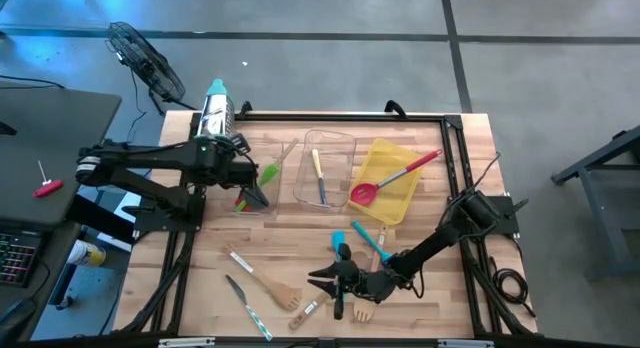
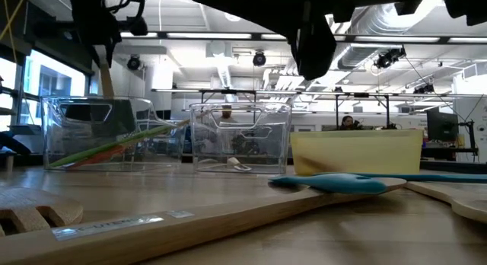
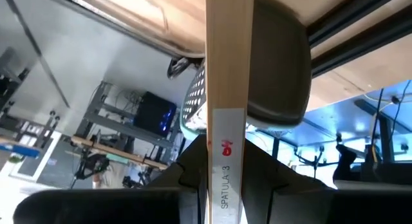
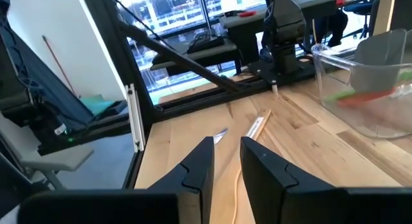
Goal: Pick & Place Kitchen Items
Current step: Put the gray spatula into the left transparent bin
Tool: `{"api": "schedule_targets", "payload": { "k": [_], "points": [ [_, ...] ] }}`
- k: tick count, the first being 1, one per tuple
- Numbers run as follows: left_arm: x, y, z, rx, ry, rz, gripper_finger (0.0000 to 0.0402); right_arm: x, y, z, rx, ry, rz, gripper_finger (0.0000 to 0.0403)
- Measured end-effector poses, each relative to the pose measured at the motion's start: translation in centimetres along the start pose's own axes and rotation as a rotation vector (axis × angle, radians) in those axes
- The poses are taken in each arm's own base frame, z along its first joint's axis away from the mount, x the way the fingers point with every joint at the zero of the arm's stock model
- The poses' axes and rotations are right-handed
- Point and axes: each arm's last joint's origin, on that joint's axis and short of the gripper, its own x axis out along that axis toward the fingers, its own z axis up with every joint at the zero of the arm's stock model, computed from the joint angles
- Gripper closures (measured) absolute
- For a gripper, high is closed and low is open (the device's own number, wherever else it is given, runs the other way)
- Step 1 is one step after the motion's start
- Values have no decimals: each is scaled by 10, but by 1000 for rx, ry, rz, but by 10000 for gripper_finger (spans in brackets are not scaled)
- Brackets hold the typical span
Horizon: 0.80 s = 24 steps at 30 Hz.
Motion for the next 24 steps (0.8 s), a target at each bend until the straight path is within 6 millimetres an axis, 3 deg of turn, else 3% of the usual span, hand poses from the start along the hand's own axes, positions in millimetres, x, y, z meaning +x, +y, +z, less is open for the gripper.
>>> {"api": "schedule_targets", "payload": {
  "k": [24],
  "points": [
    [20, 29, 48, 53, -75, -76, 347, 0, -3, -7, -25, 69, -6, 335]
  ]
}}
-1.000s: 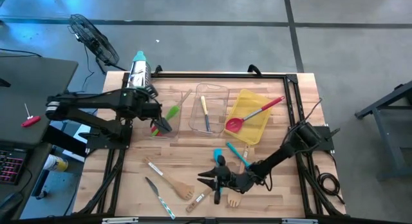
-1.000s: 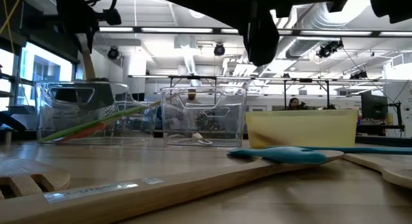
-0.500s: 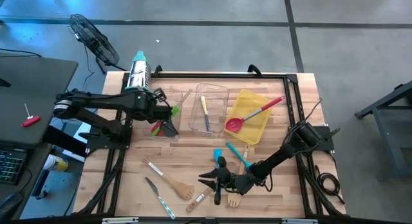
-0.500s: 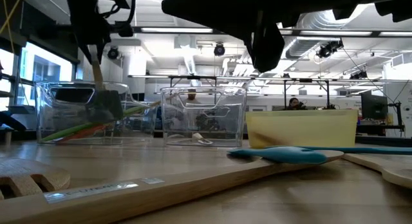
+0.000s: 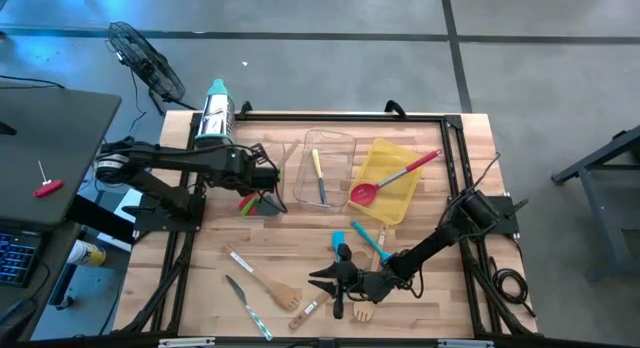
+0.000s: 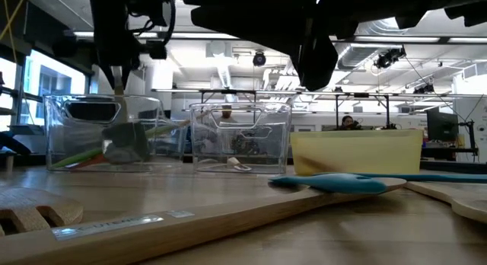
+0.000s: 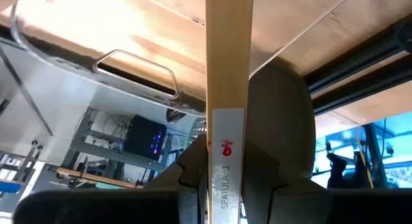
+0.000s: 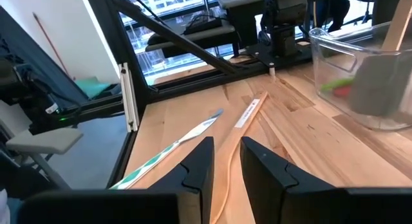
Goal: Pick & Place Kitchen Items
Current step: Put the gray spatula into the left transparent bin
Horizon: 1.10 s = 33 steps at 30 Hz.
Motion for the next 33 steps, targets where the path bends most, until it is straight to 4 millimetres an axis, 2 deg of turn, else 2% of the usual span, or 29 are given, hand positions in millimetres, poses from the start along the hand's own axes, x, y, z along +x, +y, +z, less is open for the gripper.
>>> {"api": "schedule_targets", "payload": {
  "k": [10, 15, 19, 27, 33],
  "points": [
    [11, 8, 11, -12, -92, -86, 338, 0, 0, 0, -2, 3, 0, 335],
    [22, 13, 2, -89, -91, -128, 314, 0, 0, -1, -4, 6, 1, 335],
    [27, 14, -4, -125, -82, -147, 309, -1, 1, -2, -12, 17, 2, 335],
    [28, 15, -5, -202, -57, -140, 307, -1, 1, -3, -15, 20, -1, 335],
    [26, 14, -8, -176, -27, -113, 306, -1, 1, -3, -17, 22, -2, 335]
  ]
}}
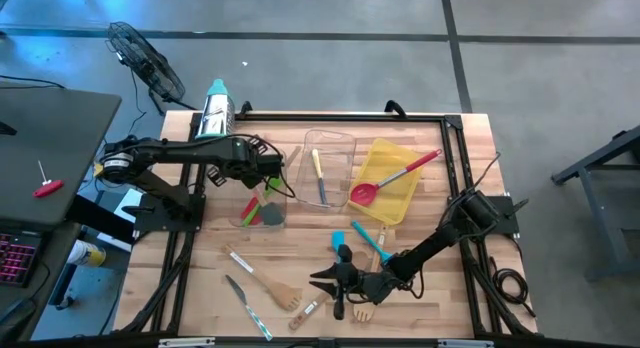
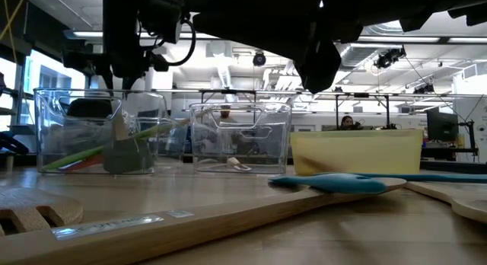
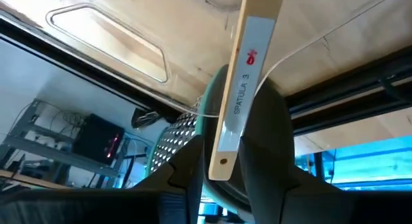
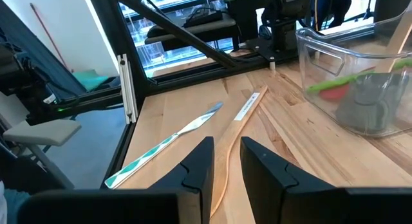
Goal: Pick & Place Kitchen Items
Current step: Put the gray spatula into the left transparent bin, then put the brown serving spork into the yellow bin
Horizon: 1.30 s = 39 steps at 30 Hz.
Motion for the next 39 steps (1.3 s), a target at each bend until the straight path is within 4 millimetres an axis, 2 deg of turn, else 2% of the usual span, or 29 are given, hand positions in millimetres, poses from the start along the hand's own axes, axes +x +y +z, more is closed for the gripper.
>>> {"api": "schedule_targets", "payload": {
  "k": [8, 13, 19, 25, 29, 32, 39],
  "points": [
    [-1, 2, -3, 1, 91, 65, 306, 0, -2, -4, -27, 34, -14, 335],
    [-13, 4, -1, 15, 70, 108, 306, 0, -4, -7, -30, 63, -31, 335],
    [-47, 11, 1, -59, -4, 221, 306, 1, -6, -7, -72, 69, -38, 335],
    [-89, 7, 8, -238, -185, 302, 306, 4, -9, -2, -136, 62, -36, 335],
    [-111, -3, 15, -383, -386, 215, 306, 2, -8, 16, -192, 54, 4, 335],
    [-120, -12, 21, -491, -502, 93, 306, -3, -7, 30, -271, 67, 2, 335],
    [-123, -35, 29, -683, -571, -376, 306, -24, -13, 73, -380, 139, -36, 335]
  ]
}}
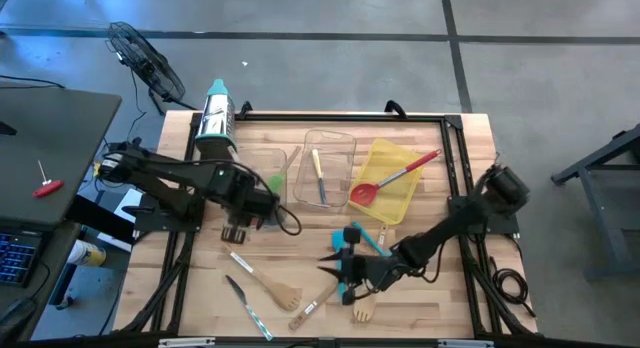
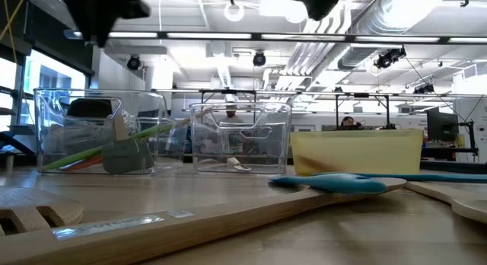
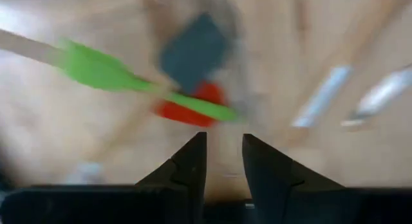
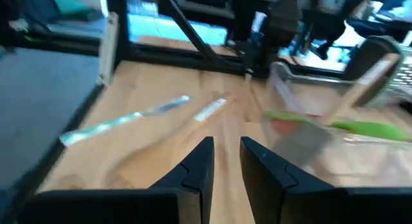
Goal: Pick & Place Kitchen Items
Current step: Put the brown serving spork into the yellow bin
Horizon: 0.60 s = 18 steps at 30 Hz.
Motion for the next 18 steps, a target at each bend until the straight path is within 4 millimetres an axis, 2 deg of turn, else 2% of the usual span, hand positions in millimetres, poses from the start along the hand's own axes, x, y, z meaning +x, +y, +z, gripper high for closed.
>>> {"api": "schedule_targets", "payload": {
  "k": [5, 9, 13, 18],
  "points": [
    [14, -19, -5, -143, 47, -43, 306, -20, -18, 22, 85, 23, -54, 335],
    [28, -33, -4, -163, 29, -51, 306, -35, -26, 25, 89, 112, -46, 322],
    [38, -41, 4, -192, -62, -80, 306, -49, -26, 22, 80, 197, -37, 285],
    [42, -49, 19, -214, -230, -146, 306, -61, -19, 13, 24, 292, -14, 229]
  ]
}}
